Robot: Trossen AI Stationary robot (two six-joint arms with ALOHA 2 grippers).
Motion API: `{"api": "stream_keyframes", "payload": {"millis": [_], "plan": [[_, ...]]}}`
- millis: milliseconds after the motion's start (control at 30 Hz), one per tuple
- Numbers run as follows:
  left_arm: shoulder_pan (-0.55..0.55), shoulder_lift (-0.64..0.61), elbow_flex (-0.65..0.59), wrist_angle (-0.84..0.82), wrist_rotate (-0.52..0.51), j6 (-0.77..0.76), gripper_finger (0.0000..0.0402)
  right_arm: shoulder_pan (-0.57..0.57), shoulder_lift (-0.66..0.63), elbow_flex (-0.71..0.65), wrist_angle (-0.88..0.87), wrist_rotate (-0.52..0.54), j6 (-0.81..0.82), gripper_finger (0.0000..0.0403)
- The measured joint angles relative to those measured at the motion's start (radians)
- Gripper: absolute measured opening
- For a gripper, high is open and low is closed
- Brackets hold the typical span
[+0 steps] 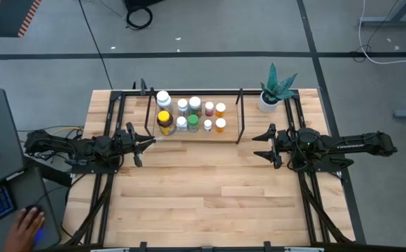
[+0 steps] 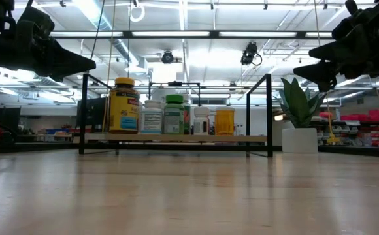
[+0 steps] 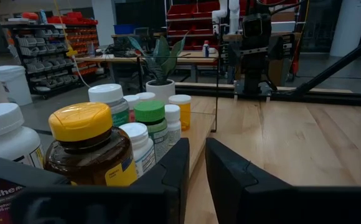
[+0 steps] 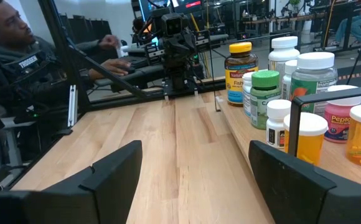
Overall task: Pick and place medicine bottles onto shelf by color
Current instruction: Return to Home Position
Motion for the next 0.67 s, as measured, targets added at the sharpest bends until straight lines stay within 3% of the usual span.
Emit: {"api": "stream_keyframes", "payload": {"millis": [667], "plan": [[0.0,0.0,0.0,0.0,0.0,0.0,0.006,0.0,0.0,0.0,0.0,0.0,0.0,0.0303]]}}
